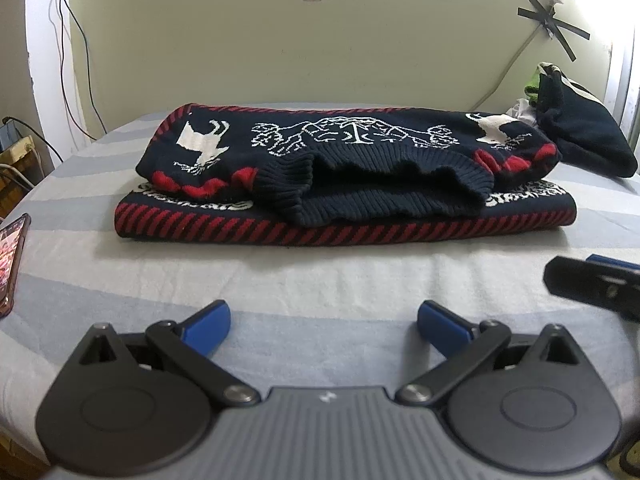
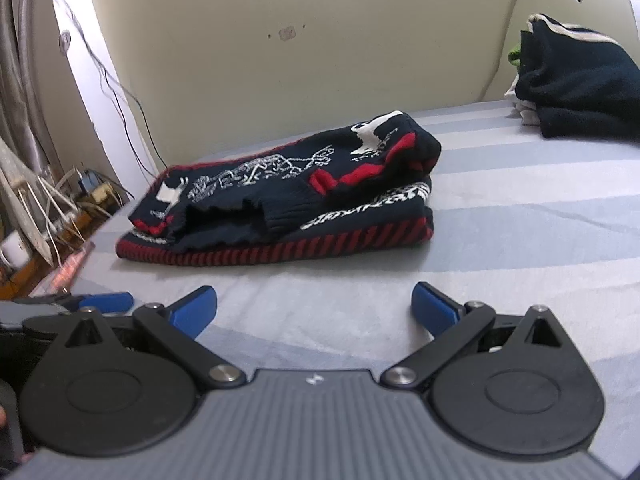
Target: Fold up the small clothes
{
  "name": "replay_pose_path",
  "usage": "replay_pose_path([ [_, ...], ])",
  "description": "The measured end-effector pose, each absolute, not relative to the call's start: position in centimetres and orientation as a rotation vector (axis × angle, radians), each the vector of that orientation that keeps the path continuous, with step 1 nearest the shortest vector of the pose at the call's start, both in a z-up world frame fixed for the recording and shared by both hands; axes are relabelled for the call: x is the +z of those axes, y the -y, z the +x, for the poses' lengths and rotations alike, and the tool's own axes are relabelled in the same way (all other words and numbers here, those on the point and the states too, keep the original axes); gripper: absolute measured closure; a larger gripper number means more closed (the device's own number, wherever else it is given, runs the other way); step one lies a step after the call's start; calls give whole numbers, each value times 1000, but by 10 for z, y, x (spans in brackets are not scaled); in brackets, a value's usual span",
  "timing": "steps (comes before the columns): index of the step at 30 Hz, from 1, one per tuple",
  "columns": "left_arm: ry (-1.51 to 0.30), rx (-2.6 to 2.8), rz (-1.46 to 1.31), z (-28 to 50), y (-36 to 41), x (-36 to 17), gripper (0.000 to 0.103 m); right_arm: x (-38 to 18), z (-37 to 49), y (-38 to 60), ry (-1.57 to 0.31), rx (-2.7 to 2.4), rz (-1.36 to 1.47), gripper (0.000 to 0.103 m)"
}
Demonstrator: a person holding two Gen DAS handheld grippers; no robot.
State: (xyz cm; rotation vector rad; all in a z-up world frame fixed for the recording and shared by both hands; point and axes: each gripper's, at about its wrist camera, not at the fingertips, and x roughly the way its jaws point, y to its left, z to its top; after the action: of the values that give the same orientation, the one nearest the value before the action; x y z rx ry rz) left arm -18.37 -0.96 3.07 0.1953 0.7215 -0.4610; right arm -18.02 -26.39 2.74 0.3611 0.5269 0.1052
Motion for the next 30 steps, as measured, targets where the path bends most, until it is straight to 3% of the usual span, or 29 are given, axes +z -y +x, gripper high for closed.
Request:
replay_pose_path([
  [8, -724, -460, 196, -182, 9, 31, 0, 25, -184, 273, -484, 134, 462, 0],
  [30, -718, -464, 199, -181, 11, 31, 0, 24, -185, 270, -507, 3, 315, 0],
])
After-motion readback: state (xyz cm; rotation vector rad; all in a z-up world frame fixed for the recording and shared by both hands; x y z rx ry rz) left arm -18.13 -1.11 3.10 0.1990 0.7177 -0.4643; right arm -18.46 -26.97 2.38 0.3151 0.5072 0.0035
